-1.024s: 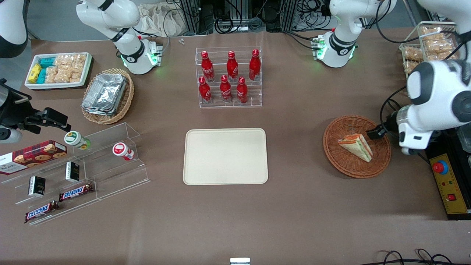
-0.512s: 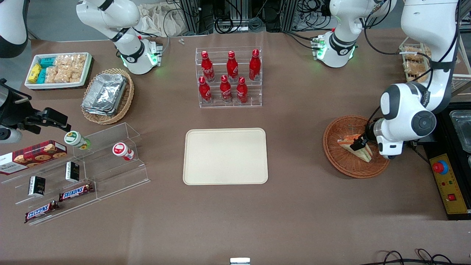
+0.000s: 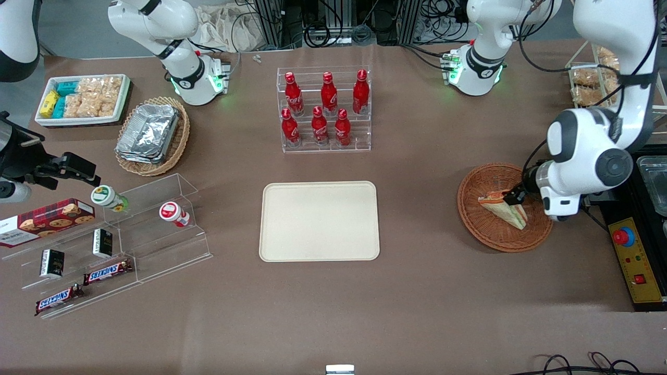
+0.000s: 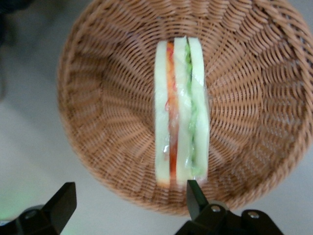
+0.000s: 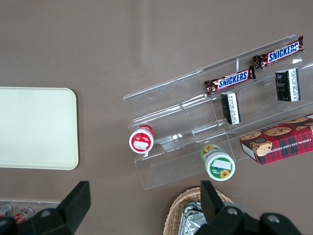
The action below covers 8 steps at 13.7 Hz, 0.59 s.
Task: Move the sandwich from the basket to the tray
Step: 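Lower the left gripper and close it on the wrapped sandwich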
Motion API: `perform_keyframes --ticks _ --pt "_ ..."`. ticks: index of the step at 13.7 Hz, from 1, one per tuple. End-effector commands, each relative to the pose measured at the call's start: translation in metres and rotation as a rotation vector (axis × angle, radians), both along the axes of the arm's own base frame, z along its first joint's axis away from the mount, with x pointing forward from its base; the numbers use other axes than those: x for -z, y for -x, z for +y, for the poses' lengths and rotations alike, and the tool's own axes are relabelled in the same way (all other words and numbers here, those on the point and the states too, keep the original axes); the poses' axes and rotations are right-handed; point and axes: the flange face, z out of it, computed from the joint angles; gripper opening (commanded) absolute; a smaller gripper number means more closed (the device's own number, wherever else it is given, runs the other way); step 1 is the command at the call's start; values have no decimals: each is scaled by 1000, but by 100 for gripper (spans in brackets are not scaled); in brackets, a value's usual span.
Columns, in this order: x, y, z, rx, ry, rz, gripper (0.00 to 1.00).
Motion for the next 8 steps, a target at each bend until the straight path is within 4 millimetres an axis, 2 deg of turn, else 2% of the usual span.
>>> perform_keyframes --ticks 1,3,5,8 --pt "-31 -7 0 -19 -4 -19 100" --pt "-2 -15 -2 -23 0 -37 100" --pt "39 -22 -4 -62 34 -43 100" --pt "69 -22 -4 -64 29 -67 100"
